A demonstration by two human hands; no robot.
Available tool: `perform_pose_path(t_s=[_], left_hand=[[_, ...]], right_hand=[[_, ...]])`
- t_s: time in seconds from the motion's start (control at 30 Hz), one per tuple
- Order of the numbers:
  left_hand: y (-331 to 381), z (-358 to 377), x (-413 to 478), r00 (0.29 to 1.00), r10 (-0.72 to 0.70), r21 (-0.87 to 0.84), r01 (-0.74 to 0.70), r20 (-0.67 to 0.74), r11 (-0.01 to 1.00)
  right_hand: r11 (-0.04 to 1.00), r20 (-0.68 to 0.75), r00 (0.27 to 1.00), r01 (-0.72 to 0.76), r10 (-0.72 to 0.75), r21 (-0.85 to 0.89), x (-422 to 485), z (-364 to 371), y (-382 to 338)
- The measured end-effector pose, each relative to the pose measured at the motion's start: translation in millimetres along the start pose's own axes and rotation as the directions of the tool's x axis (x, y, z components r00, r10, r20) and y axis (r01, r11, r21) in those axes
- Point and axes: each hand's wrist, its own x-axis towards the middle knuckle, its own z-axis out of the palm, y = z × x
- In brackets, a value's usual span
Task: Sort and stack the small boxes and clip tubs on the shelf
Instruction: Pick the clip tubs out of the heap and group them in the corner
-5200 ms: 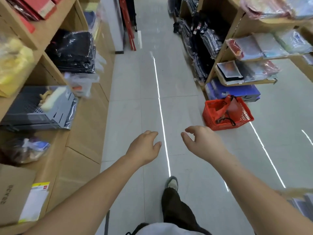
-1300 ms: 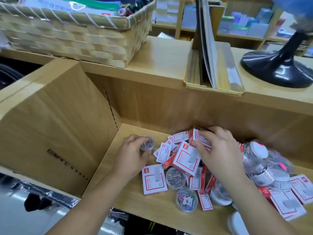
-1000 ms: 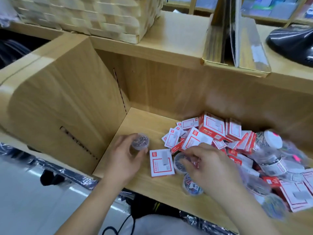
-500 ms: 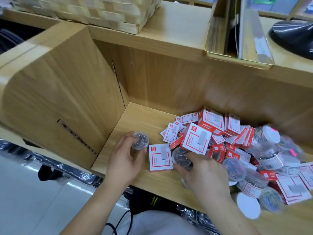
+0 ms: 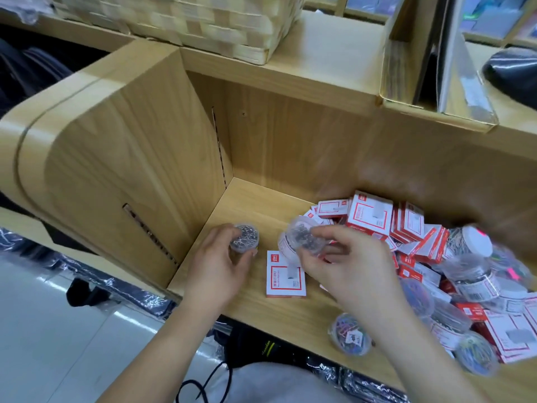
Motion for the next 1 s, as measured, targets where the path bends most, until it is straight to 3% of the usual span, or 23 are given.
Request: perform_pose_path(t_s=[0.17, 0.27, 0.57, 0.73, 0.9, 1.0], left_hand=[[5, -4, 16, 0.996, 0.046, 0.083, -0.039, -0.078, 0.996], [19, -16, -6, 0.967, 0.177, 0.093, -0.162, -0.185, 0.982], [27, 9, -43, 0.986, 0.164, -0.072, -0.164, 0.005, 0.984], [27, 8, -32, 0.994, 0.104, -0.099, -0.101, 0.025, 0.990], [55, 9, -36, 0.952, 0.283, -0.116, -0.270, 0.117, 0.956], [71, 25, -42, 0.858, 0.403, -0.216, -0.349, 0.318, 0.912]], right_hand=[[0.969, 0.044, 0.990, 0.142, -0.136, -0.200, 60, 47, 21], [0.942, 0.133, 0.972, 0.222, -0.193, -0.251, 78, 68, 26], [0.896, 0.281, 0.910, 0.375, -0.305, -0.240, 106, 79, 38], [0.900, 0.394, 0.865, 0.402, -0.311, -0.172, 116, 60, 25], [0.906, 0.373, 0.881, 0.378, -0.290, -0.188, 72, -13, 31], [0.929, 0.449, 0.887, 0.249, -0.106, -0.274, 38, -53, 45]])
